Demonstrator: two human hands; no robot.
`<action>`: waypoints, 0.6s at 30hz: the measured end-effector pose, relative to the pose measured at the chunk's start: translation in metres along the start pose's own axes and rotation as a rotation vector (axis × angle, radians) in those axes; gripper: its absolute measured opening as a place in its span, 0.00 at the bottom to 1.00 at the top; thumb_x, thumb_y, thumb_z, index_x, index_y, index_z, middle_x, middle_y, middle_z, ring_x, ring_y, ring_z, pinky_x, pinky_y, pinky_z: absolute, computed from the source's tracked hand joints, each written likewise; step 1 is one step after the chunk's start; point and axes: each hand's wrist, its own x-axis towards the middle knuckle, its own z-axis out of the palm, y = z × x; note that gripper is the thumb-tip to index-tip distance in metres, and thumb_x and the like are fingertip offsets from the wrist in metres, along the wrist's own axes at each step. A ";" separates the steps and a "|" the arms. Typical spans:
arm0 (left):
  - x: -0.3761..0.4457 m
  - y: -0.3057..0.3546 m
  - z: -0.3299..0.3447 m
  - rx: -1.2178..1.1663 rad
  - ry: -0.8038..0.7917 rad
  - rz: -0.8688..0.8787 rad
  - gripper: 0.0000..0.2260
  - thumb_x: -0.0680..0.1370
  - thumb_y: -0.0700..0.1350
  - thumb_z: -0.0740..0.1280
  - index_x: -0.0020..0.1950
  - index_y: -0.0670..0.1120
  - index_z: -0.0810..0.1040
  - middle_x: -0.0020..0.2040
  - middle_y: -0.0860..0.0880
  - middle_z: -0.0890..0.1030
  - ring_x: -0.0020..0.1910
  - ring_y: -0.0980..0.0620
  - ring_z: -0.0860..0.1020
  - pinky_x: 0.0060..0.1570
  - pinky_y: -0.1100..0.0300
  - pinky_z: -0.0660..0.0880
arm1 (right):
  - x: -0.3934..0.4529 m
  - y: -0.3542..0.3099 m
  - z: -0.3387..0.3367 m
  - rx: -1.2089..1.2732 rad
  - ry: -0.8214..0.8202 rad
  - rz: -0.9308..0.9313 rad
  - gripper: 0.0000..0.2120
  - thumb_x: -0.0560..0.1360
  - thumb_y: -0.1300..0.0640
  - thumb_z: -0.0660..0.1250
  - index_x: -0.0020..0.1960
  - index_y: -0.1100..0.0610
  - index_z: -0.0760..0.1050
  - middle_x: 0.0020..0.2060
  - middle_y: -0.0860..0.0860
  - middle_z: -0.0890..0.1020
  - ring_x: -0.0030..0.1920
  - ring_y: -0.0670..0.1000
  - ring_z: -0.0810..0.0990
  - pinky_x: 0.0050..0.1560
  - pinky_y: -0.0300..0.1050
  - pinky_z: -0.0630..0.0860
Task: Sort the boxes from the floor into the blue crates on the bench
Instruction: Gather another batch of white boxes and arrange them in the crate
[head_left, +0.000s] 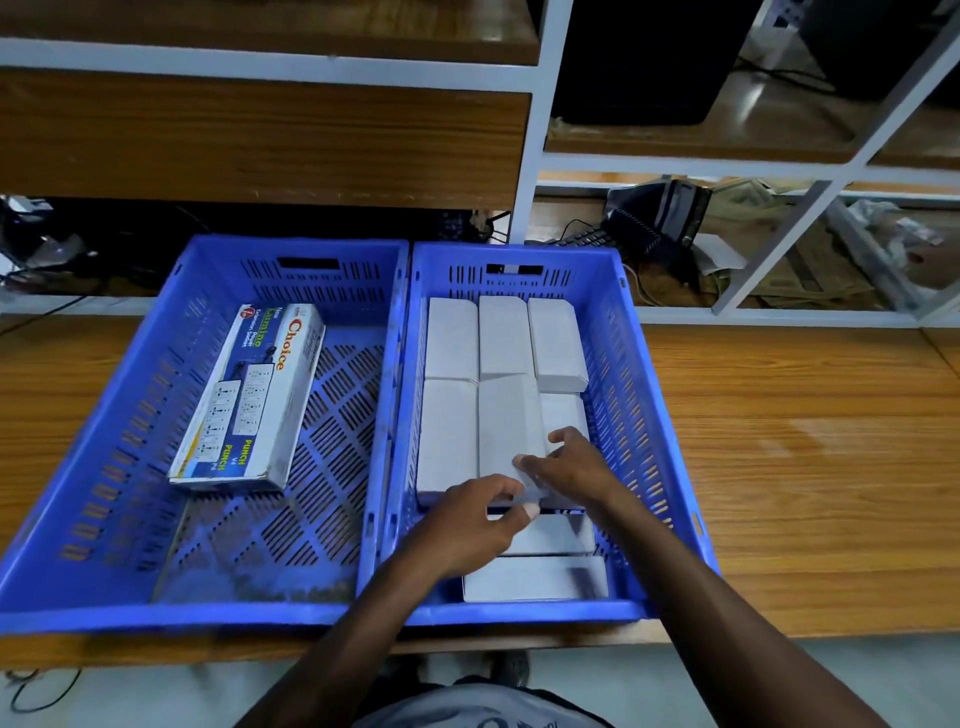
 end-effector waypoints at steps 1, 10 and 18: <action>0.000 0.000 0.001 0.011 -0.005 0.000 0.21 0.80 0.61 0.66 0.70 0.54 0.76 0.65 0.58 0.79 0.65 0.57 0.77 0.65 0.55 0.75 | 0.001 0.001 0.000 -0.057 0.043 -0.031 0.33 0.72 0.42 0.76 0.69 0.54 0.67 0.59 0.52 0.79 0.55 0.53 0.81 0.51 0.48 0.81; -0.001 -0.004 0.016 0.056 -0.047 -0.005 0.21 0.82 0.59 0.64 0.72 0.53 0.75 0.70 0.56 0.76 0.68 0.61 0.74 0.63 0.61 0.69 | 0.008 0.004 0.005 -0.200 0.134 -0.132 0.33 0.73 0.44 0.76 0.72 0.57 0.71 0.56 0.55 0.84 0.54 0.54 0.83 0.56 0.48 0.79; 0.008 -0.013 0.029 0.145 -0.029 -0.054 0.24 0.81 0.62 0.63 0.73 0.52 0.74 0.73 0.54 0.75 0.70 0.53 0.74 0.71 0.52 0.70 | 0.009 0.004 0.004 -0.080 0.143 -0.106 0.23 0.77 0.51 0.74 0.69 0.54 0.73 0.46 0.49 0.83 0.45 0.49 0.82 0.49 0.45 0.81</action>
